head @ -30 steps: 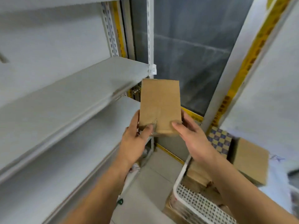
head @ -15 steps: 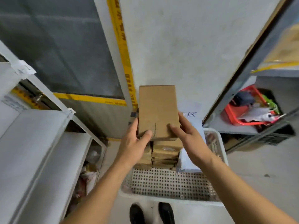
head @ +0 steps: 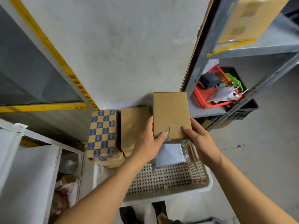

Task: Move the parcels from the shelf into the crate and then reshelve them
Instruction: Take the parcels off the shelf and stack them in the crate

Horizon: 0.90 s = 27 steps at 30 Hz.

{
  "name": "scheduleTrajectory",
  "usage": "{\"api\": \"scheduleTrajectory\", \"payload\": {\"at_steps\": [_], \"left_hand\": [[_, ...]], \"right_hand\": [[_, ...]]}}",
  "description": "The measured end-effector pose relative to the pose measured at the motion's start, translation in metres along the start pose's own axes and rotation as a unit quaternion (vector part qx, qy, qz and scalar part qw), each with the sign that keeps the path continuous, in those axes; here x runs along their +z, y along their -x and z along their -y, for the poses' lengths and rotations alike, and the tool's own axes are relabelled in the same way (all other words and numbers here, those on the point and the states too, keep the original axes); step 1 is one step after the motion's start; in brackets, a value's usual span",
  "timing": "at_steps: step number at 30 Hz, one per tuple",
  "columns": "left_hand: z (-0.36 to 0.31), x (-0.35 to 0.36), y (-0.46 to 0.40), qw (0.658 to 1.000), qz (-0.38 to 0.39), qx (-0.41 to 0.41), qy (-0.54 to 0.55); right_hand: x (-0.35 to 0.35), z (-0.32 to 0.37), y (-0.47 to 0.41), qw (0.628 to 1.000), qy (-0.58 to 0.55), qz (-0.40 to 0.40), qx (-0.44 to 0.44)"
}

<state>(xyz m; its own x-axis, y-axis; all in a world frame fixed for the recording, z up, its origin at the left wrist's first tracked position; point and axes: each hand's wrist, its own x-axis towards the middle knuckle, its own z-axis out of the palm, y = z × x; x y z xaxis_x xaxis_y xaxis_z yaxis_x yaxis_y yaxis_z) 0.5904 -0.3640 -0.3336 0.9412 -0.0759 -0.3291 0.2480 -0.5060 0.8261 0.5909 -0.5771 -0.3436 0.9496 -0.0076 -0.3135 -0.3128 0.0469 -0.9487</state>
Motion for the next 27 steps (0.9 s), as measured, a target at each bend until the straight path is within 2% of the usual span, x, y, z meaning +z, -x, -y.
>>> {"api": "scheduleTrajectory", "payload": {"at_steps": [2,4,7,11,18,21,24,27], "left_hand": [[0.004,0.009,-0.008,0.999,0.008,-0.016,-0.036],[0.008,0.014,-0.015,0.992,0.010,-0.022,-0.125],[0.021,0.018,-0.024,0.960,-0.009,0.019,-0.278],[0.036,0.028,-0.026,0.924,-0.040,0.042,-0.377],[0.038,0.031,-0.027,0.925,-0.049,0.037,-0.376],[0.034,0.026,-0.025,0.934,-0.044,0.043,-0.351],[0.027,0.013,-0.019,0.954,-0.040,0.043,-0.293],[0.017,-0.010,-0.004,0.953,-0.075,0.049,-0.290]], "right_hand": [[-0.008,-0.010,-0.009,1.000,0.006,0.008,0.010],[-0.013,-0.021,-0.019,1.000,0.009,0.022,0.015],[-0.015,-0.043,-0.028,0.999,0.004,0.017,0.036],[-0.010,-0.065,-0.036,0.998,0.012,0.010,0.066],[-0.016,-0.055,-0.046,0.993,0.082,0.052,0.067],[-0.013,-0.044,-0.041,0.986,0.153,0.031,0.053],[-0.002,-0.027,-0.035,0.952,0.305,0.002,-0.035],[0.015,-0.003,-0.030,0.905,0.401,0.033,-0.140]]}}
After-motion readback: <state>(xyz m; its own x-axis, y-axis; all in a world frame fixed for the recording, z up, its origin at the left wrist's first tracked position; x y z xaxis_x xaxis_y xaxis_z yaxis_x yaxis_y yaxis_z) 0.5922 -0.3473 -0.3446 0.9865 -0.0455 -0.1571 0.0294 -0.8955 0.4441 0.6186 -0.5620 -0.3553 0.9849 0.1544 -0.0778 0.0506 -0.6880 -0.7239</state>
